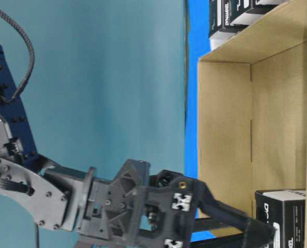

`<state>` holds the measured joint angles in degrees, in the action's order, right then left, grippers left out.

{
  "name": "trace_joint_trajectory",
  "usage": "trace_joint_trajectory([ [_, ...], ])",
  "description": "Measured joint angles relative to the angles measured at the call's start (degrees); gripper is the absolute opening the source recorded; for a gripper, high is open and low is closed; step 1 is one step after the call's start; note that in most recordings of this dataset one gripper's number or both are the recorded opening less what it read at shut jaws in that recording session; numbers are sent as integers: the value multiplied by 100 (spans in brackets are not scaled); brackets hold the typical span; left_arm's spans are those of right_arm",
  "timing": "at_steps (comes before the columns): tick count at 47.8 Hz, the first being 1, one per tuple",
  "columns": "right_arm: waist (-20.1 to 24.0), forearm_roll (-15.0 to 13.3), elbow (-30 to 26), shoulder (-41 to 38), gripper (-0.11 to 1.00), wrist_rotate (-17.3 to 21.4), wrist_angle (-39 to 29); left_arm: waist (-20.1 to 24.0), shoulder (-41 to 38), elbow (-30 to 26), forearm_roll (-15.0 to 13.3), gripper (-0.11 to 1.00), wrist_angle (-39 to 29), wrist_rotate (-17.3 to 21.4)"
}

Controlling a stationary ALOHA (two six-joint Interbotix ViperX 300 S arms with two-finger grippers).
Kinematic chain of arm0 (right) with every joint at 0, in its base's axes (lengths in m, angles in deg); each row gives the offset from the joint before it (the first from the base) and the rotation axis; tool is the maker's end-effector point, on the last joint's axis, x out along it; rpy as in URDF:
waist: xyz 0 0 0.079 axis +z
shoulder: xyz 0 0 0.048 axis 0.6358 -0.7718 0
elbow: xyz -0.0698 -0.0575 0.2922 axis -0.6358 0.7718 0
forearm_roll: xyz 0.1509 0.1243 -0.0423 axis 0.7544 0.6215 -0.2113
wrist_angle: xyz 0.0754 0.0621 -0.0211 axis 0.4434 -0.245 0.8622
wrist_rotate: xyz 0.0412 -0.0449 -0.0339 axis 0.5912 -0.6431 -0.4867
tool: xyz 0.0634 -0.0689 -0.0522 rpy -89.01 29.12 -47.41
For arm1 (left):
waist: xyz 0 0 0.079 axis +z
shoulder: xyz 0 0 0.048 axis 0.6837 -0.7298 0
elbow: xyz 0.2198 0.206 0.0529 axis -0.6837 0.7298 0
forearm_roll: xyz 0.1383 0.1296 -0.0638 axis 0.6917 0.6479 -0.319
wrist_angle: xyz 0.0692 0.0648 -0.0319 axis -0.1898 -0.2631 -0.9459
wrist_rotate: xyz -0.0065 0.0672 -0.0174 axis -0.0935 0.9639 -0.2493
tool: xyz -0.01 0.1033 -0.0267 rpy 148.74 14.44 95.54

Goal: Pick the box from inside the cardboard box.
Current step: 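Close the right gripper on the black box, then lift the black box out and carry it right toward the tray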

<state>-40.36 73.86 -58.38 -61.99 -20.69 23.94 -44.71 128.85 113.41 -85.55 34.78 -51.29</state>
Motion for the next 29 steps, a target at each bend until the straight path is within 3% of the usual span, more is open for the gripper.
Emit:
trace_joint_trajectory([
  [16, 79, -9, 35, -316, 99, 0, 272, 0, 0, 35, 0, -5, 0, 0],
  [29, 88, -185, 62, -378, 99, 9, 404, 0, 0, 44, 0, -5, 0, 0],
])
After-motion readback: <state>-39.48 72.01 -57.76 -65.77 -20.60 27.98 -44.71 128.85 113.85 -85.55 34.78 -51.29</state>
